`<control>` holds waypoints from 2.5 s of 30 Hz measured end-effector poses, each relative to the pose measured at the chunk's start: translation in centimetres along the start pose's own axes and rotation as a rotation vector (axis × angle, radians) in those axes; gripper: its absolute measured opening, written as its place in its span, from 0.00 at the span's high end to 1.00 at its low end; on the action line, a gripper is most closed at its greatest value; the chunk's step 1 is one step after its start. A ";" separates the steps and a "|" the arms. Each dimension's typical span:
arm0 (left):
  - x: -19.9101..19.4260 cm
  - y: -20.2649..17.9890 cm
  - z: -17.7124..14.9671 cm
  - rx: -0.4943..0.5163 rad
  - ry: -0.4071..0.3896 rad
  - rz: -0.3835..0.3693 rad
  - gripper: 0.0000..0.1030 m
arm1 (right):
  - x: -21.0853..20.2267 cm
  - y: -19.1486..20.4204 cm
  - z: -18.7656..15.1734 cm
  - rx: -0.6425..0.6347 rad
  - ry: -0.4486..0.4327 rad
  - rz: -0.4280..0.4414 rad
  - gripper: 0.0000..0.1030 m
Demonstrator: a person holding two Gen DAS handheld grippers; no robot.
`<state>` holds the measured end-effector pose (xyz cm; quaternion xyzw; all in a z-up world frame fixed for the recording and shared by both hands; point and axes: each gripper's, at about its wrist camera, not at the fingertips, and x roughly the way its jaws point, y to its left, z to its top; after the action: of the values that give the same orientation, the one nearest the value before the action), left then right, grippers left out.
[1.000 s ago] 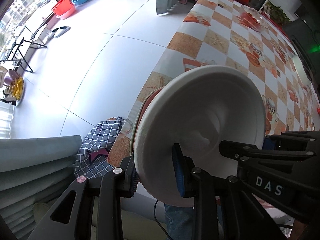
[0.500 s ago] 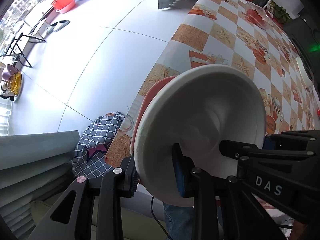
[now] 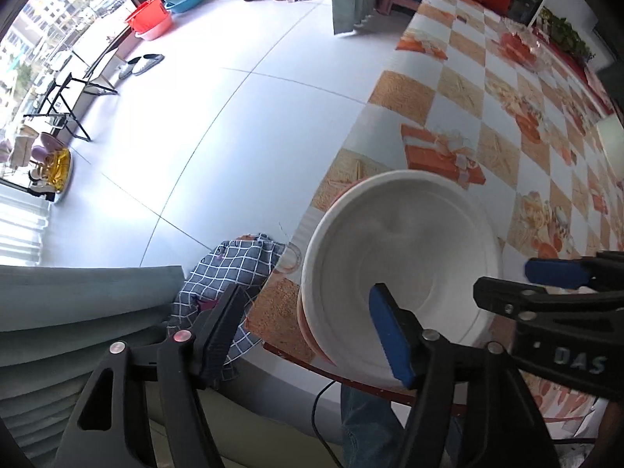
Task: Organize plates and bowls
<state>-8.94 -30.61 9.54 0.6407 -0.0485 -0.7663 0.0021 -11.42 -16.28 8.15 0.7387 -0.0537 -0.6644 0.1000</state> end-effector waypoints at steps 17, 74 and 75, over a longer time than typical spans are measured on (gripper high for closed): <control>-4.1 -1.0 -0.7 0.044 -0.028 0.000 0.22 | -4.9 0.5 -2.5 -0.028 -0.163 -0.011 0.00; -6.2 -3.2 -1.7 0.144 0.002 -0.033 0.19 | -5.6 0.8 -3.7 -0.064 -0.120 -0.073 0.00; -6.2 -3.2 -1.7 0.143 0.002 -0.033 0.19 | -5.6 0.9 -3.7 -0.066 -0.119 -0.072 0.00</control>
<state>-5.94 -27.15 15.12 0.6408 -0.0927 -0.7600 -0.0563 -8.32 -15.67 14.12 0.6956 -0.0109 -0.7118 0.0968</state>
